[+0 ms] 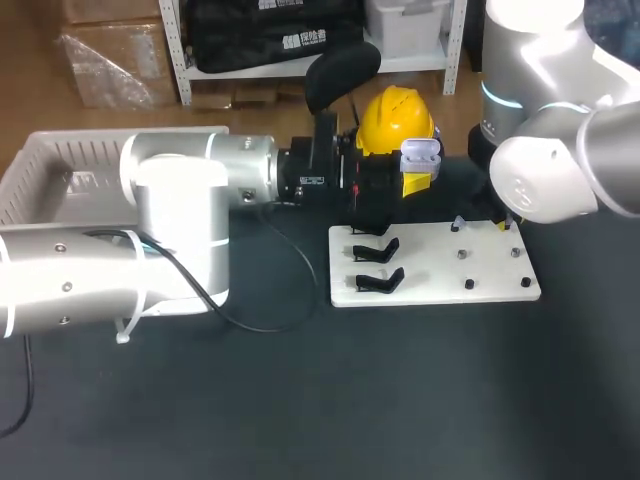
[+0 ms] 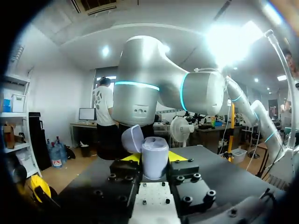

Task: Pick up each earbud case from the left stands, insert the matching earbuds, close the lid, and place the case in the box.

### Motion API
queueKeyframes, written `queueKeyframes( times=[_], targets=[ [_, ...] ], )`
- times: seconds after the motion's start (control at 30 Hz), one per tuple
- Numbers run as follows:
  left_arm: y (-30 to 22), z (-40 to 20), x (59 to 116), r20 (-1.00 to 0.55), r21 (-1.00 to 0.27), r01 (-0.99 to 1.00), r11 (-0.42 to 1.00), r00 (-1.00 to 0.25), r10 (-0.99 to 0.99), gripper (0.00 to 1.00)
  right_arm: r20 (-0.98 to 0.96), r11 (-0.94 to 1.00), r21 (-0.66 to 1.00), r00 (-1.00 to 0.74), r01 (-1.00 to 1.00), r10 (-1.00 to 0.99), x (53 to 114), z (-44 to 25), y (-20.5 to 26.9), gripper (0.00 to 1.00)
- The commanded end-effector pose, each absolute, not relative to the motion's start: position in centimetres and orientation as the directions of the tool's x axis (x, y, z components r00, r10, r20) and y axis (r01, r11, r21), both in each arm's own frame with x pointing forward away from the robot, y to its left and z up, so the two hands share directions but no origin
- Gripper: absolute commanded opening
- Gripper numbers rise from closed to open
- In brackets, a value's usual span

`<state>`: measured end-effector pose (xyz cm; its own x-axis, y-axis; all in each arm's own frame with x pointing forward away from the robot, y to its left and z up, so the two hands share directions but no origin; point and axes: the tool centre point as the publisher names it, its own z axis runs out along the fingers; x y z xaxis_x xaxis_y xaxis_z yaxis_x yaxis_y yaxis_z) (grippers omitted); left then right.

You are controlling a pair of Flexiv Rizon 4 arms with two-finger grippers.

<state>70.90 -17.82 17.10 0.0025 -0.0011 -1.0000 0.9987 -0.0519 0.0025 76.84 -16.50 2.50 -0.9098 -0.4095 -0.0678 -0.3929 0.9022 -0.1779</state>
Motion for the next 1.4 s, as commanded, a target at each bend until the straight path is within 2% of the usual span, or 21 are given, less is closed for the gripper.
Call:
queueKeyframes(
  times=[0.03, 0.27, 0.33, 0.43, 0.5, 0.57, 0.9, 1.4],
  targets=[
    [-17.9, 17.0, 71.0, -1.0, 0.003, 0.999, -0.053, 0.003, -0.003, 0.0, -0.075, 0.904, -0.181, -0.911, -0.388, -0.406, 76.6, 2.5, -16.5, 0.34],
    [-17.9, 17.0, 71.0, -1.0, 0.003, 0.999, -0.053, 0.003, -0.003, 0.0, -0.074, 0.905, -0.179, -0.912, -0.385, -0.403, 76.7, 2.3, -16.5, 0.27],
    [-17.9, 17.0, 71.0, -1.0, 0.003, 0.999, -0.053, 0.003, -0.003, 0.0, -0.073, 0.906, -0.175, -0.913, -0.385, -0.402, 76.7, 2.3, -16.5, 0.22],
    [-17.9, 17.0, 71.0, -1.0, 0.003, 0.999, -0.053, 0.003, -0.003, 0.0, -0.073, 0.906, -0.175, -0.912, -0.386, -0.403, 76.8, 2.2, -16.4, 0.19],
    [-17.9, 17.0, 71.0, -1.0, 0.003, 0.999, -0.053, 0.003, -0.003, 0.0, -0.069, 0.905, -0.175, -0.913, -0.387, -0.403, 76.9, 2.1, -16.4, 0.12],
    [-17.9, 17.0, 71.0, -1.0, 0.003, 0.999, -0.053, 0.003, -0.003, 0.0, -0.068, 0.905, -0.176, -0.913, -0.387, -0.403, 76.9, 2.1, -16.3, 0.0],
    [-17.9, 17.0, 71.0, -1.0, 0.003, 0.999, -0.053, 0.003, -0.003, 0.0, -0.084, 0.91, -0.185, -0.917, -0.37, -0.39, 76.9, 4.0, -16.3, 0.0],
    [-17.9, 17.0, 71.0, -1.0, 0.003, 0.999, -0.053, 0.003, -0.003, 0.0, -0.086, 0.912, -0.141, -0.913, -0.384, -0.398, 72.4, 13.9, -12.2, 0.0]
  ],
)
